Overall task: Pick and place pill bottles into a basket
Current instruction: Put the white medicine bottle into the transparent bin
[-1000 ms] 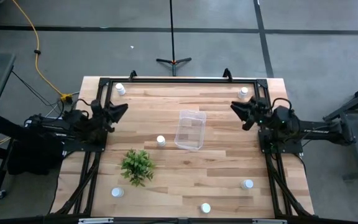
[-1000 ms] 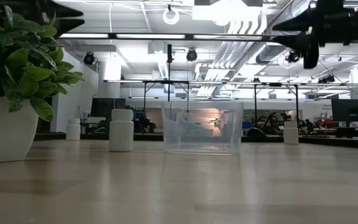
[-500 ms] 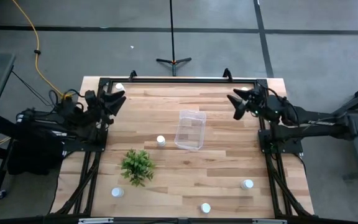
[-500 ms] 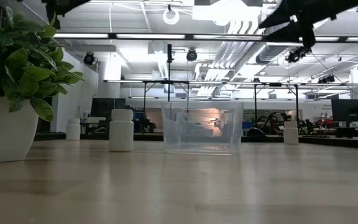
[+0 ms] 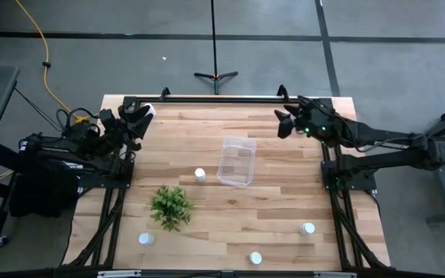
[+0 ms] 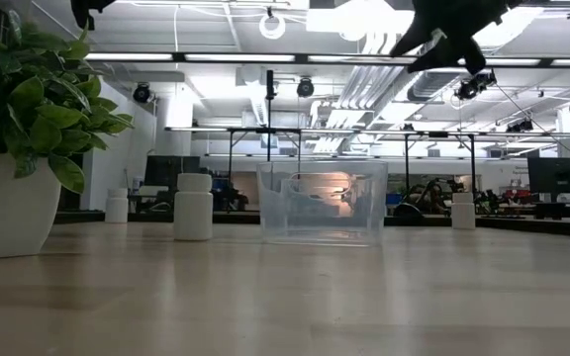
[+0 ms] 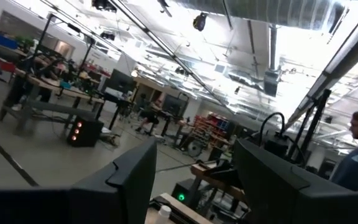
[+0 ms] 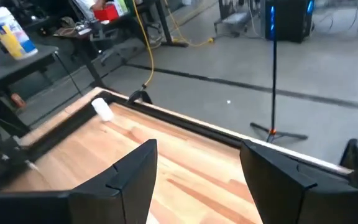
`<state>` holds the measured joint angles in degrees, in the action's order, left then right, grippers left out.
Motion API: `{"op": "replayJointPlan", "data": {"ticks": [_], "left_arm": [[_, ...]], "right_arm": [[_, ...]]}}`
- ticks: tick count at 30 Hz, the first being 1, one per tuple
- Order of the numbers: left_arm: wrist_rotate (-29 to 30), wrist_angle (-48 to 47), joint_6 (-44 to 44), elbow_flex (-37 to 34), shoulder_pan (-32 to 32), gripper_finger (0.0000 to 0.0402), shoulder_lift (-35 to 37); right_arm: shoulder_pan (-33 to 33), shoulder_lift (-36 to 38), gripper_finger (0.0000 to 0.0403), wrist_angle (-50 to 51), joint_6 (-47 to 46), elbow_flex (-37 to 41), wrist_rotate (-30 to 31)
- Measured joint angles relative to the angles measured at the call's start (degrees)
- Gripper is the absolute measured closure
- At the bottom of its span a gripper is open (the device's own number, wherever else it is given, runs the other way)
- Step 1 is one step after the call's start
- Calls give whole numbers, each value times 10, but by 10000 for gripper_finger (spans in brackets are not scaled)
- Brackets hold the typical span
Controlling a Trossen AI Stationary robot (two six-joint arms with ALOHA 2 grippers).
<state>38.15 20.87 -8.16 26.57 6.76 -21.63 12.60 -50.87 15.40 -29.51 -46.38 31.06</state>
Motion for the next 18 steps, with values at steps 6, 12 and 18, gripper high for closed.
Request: {"op": "replayJointPlan", "data": {"ticks": [6,12,18], "left_arm": [[-3,-2,22,0,0,153,-7],[0,-19,38,0,0,153,-8],[2,-31,34,0,0,153,-11]], "right_arm": [[42,-51,182,54,-12,-63,-31],[73,-98,182,158,-45,-138,-34],[107,-139,182,241,-51,-205,-55]]}}
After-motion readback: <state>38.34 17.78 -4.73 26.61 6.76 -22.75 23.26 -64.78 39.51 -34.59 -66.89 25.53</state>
